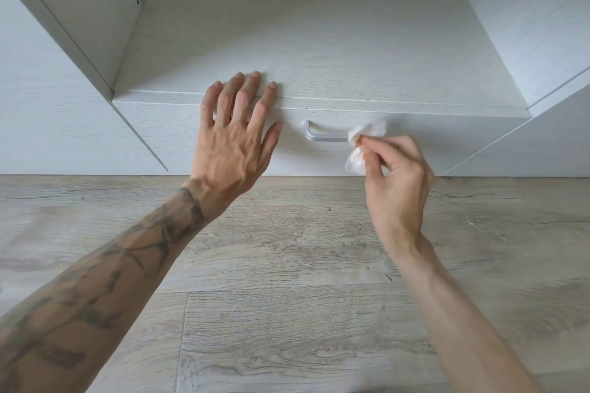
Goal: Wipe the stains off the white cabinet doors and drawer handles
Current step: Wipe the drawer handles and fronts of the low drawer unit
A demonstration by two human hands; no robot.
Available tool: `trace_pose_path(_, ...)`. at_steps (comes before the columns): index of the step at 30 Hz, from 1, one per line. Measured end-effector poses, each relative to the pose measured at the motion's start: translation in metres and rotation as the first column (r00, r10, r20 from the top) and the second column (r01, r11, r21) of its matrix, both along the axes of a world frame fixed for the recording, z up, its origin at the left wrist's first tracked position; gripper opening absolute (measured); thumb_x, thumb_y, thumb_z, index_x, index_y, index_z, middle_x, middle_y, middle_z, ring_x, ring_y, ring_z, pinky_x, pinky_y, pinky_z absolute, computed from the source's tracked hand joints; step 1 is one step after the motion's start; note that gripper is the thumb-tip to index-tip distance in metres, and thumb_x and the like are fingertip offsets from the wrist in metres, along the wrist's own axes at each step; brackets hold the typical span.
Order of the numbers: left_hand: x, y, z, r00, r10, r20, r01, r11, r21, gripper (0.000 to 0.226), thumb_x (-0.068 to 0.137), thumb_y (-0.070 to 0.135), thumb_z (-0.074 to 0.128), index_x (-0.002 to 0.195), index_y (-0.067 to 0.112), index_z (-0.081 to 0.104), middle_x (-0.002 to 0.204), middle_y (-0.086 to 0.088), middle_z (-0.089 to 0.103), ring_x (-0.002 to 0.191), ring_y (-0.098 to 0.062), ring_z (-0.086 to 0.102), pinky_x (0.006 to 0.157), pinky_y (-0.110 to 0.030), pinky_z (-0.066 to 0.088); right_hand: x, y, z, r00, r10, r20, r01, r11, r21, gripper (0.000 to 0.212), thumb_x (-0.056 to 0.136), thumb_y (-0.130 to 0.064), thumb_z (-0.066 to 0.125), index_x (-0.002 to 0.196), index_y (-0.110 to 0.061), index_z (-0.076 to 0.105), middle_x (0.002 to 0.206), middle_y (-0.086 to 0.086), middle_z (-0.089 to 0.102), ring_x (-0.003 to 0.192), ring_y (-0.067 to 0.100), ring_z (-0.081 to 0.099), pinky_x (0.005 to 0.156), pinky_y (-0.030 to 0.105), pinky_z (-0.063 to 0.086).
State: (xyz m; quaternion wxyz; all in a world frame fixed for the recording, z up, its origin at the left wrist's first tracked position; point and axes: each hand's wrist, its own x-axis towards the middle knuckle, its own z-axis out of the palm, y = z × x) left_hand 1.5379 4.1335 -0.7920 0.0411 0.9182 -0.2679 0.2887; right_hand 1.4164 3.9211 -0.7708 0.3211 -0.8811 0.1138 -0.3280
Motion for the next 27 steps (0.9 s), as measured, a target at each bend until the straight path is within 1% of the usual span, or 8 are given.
trace_pose_path(2,0.0,0.0,0.0,1.0,0.005,0.004,-0.005,1.0,-0.003,0.056,0.114,0.043,0.036,0.159,0.009,0.036,0.162,-0.019,0.039,0.15,-0.038,0.035,0.125,-0.054,0.021,0.0,0.002,-0.001,0.999,0.02,0.026,-0.02,1.0,0.001,0.025,0.094,0.007,0.067,0.106,-0.009,0.082,0.103,0.005,0.07,0.091,0.01,0.067,0.084,0.017,0.053)
trace_pose_path(5,0.0,0.0,0.0,1.0,0.0,0.015,0.0,1.0,0.0,0.056,0.114,0.043,0.037,0.16,0.01,0.036,0.162,-0.019,0.039,0.149,-0.038,0.036,0.125,-0.054,0.022,0.008,-0.003,-0.004,0.992,-0.083,0.095,0.073,0.992,0.107,0.022,0.096,0.004,0.064,0.107,-0.005,0.08,0.115,0.001,0.063,0.098,0.015,0.067,0.085,0.022,0.057)
trace_pose_path(8,0.001,0.002,0.0,1.0,-0.004,0.014,0.004,1.0,0.015,0.057,0.114,0.043,0.036,0.16,0.01,0.034,0.162,-0.019,0.038,0.15,-0.038,0.035,0.126,-0.053,0.021,0.006,-0.004,-0.01,0.994,-0.045,0.095,0.043,0.999,0.02,0.024,0.096,0.003,0.062,0.111,-0.005,0.08,0.113,0.004,0.063,0.1,0.01,0.064,0.092,0.019,0.054)
trace_pose_path(11,0.001,0.001,-0.001,1.0,0.004,0.017,-0.004,1.0,0.017,0.058,0.114,0.044,0.036,0.161,0.01,0.034,0.162,-0.019,0.038,0.15,-0.037,0.035,0.126,-0.052,0.02,0.008,-0.014,-0.01,0.987,-0.088,0.134,0.086,0.996,0.02,0.024,0.095,0.005,0.063,0.106,-0.006,0.081,0.111,0.01,0.065,0.098,0.013,0.066,0.091,0.02,0.054)
trace_pose_path(15,0.002,0.001,-0.002,1.0,0.003,0.027,-0.004,1.0,0.02,0.058,0.114,0.044,0.036,0.161,0.01,0.034,0.162,-0.019,0.039,0.15,-0.037,0.035,0.126,-0.053,0.021,0.016,-0.021,-0.01,0.995,-0.022,0.101,0.017,0.998,0.054,0.022,0.095,0.005,0.063,0.106,-0.004,0.08,0.115,0.001,0.063,0.101,0.011,0.068,0.09,0.025,0.059)
trace_pose_path(20,0.002,0.001,-0.003,0.999,0.006,0.04,-0.007,1.0,0.018,0.058,0.114,0.044,0.037,0.16,0.01,0.035,0.162,-0.019,0.039,0.15,-0.037,0.036,0.125,-0.053,0.022,0.008,-0.035,-0.011,0.986,0.168,0.002,-0.168,0.986,-0.022,0.033,0.09,0.005,0.079,0.123,-0.001,0.075,0.126,0.008,0.066,0.109,0.012,0.07,0.097,0.027,0.06)
trace_pose_path(24,0.003,0.001,-0.004,0.999,0.009,0.04,-0.009,1.0,0.017,0.058,0.114,0.045,0.037,0.161,0.01,0.034,0.162,-0.018,0.039,0.15,-0.037,0.035,0.126,-0.052,0.02,0.013,-0.043,-0.008,0.982,0.185,0.048,-0.173,0.965,-0.196,0.024,0.09,0.004,0.08,0.115,0.003,0.078,0.115,0.016,0.072,0.104,0.006,0.066,0.101,0.017,0.053)
trace_pose_path(27,0.003,0.001,-0.004,0.999,0.006,0.047,-0.007,1.0,0.012,0.058,0.114,0.045,0.037,0.16,0.009,0.036,0.162,-0.019,0.04,0.149,-0.037,0.036,0.125,-0.053,0.022,0.016,-0.039,-0.009,0.979,0.185,0.085,-0.157,0.952,-0.264,0.018,0.093,0.003,0.078,0.111,0.004,0.079,0.109,0.017,0.073,0.103,0.011,0.068,0.103,0.013,0.049)
